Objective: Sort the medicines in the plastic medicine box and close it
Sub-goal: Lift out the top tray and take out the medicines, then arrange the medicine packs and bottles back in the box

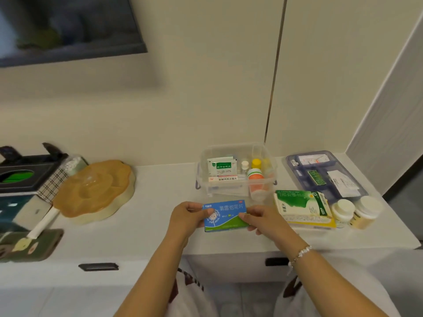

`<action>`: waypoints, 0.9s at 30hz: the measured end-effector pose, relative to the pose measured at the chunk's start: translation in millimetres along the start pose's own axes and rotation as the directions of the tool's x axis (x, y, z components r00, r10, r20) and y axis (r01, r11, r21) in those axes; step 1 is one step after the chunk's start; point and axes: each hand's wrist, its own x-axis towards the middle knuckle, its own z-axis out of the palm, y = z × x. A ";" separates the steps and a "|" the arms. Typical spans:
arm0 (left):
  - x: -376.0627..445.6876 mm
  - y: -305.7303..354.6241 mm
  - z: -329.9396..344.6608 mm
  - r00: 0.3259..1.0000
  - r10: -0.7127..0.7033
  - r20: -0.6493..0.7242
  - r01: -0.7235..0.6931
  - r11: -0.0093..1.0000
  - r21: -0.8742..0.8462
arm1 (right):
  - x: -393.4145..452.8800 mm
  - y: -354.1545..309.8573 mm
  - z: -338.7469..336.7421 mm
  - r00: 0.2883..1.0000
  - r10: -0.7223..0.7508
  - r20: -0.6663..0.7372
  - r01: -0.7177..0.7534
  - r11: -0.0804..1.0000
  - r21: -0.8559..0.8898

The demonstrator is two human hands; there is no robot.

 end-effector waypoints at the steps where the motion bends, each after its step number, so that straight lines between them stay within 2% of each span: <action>1: 1.4 -8.1 -0.8 1.000 -0.007 -0.028 0.007 1.000 0.003 | 3.2 4.3 5.5 1.000 0.021 -0.007 -0.021 0.999 -0.027; 6: 8.5 -37.5 -5.9 0.995 -0.028 -0.098 0.030 0.999 0.026 | 18.9 20.5 30.3 0.995 0.079 -0.063 -0.084 0.993 -0.081; 12: 13.2 -49.7 -0.5 0.998 0.016 -0.069 -0.001 0.979 0.205 | 30.1 38.5 46.7 0.981 0.065 -0.185 -0.108 0.966 -0.234; 17: 17.5 -55.9 1.5 0.997 0.034 -0.075 -0.013 0.966 0.260 | 32.2 43.0 51.4 0.973 0.053 -0.226 -0.100 0.974 -0.204; 20: 14.9 -54.7 3.9 0.995 0.053 -0.084 -0.025 0.953 0.301 | 30.2 42.5 47.3 0.973 0.037 -0.229 -0.084 0.976 -0.199; 23: 6.0 -51.9 7.3 0.985 0.131 -0.115 -0.075 0.915 0.396 | 21.9 36.3 38.4 0.980 -0.012 -0.198 -0.032 0.976 -0.217; 27: -13.4 -37.8 14.4 0.962 0.249 -0.111 -0.192 0.907 0.375 | 1.1 20.1 21.8 0.980 -0.108 -0.165 0.081 0.983 -0.167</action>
